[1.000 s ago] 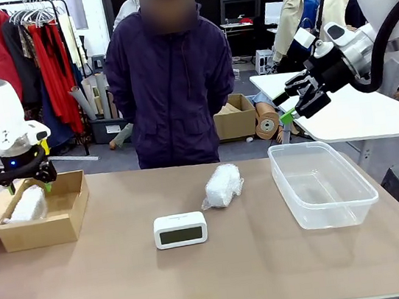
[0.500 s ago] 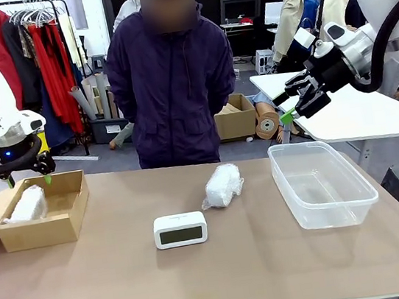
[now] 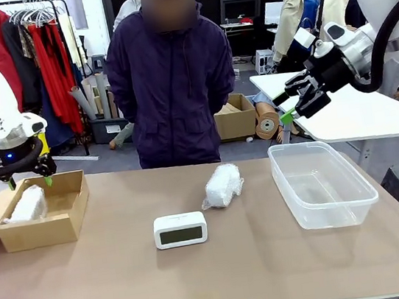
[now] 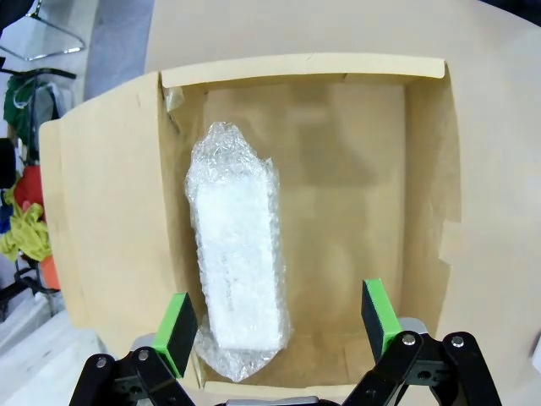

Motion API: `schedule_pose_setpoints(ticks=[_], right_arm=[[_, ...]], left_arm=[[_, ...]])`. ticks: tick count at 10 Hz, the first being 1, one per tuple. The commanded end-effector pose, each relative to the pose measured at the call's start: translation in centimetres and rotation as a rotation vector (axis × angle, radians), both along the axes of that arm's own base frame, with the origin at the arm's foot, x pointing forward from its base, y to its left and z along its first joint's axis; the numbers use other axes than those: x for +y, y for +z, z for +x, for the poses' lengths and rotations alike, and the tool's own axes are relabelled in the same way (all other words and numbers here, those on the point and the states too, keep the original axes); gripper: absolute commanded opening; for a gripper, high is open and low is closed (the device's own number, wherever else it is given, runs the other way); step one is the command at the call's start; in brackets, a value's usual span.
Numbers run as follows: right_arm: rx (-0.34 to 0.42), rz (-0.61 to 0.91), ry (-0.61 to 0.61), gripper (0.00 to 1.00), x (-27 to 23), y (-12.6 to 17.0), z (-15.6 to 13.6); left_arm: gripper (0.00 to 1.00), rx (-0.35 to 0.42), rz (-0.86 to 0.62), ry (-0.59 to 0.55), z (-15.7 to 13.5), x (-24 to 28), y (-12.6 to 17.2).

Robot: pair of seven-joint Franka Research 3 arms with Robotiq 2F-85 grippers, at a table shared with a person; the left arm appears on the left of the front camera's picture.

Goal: Separate and place wrapped and unwrapped clocks.
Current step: Pick up the Digital clock indicated by the person.

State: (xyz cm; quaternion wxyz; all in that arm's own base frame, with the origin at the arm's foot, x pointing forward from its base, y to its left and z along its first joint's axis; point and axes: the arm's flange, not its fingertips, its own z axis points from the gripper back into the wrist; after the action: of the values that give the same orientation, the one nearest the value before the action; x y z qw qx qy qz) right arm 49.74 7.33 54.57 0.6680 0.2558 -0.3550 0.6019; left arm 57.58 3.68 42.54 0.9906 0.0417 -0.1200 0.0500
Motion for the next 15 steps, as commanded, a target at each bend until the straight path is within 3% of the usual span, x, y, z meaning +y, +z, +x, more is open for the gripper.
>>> schedule_pose_setpoints(ticks=[1, 3, 5, 6, 8, 11, 15], right_arm=[[-0.004, 0.009, 0.004, 1.00, 0.0, 0.2, 0.0], [-0.004, 0.009, 0.004, 1.00, 0.0, 0.2, 0.0], [-0.004, 0.009, 0.004, 1.00, 0.0, 0.2, 0.0], [-0.004, 0.009, 0.004, 1.00, 0.0, 0.2, 0.0], [-0.004, 0.009, 0.004, 1.00, 0.0, 0.2, 0.0], [-0.004, 0.009, 0.004, 1.00, 0.0, 0.2, 0.0], [-0.004, 0.009, 0.004, 1.00, 0.0, 0.2, 0.0]], left_arm=[[1.00, -0.014, 0.004, 0.006, 0.1, 0.0, 0.1], [1.00, 0.000, 0.000, 0.000, 0.0, 0.0, 0.0], [1.00, 0.065, 0.021, -0.193, 0.0, 1.4, 1.6], [1.00, 0.086, 0.015, -0.193, -0.3, 1.8, 2.8], [1.00, 0.092, -0.112, -0.482, 0.3, 3.9, 5.4], [1.00, -0.036, -0.272, -0.865, -0.2, 4.9, 9.6], [1.00, -0.266, -0.244, -1.374, -2.1, 3.6, 13.8]])
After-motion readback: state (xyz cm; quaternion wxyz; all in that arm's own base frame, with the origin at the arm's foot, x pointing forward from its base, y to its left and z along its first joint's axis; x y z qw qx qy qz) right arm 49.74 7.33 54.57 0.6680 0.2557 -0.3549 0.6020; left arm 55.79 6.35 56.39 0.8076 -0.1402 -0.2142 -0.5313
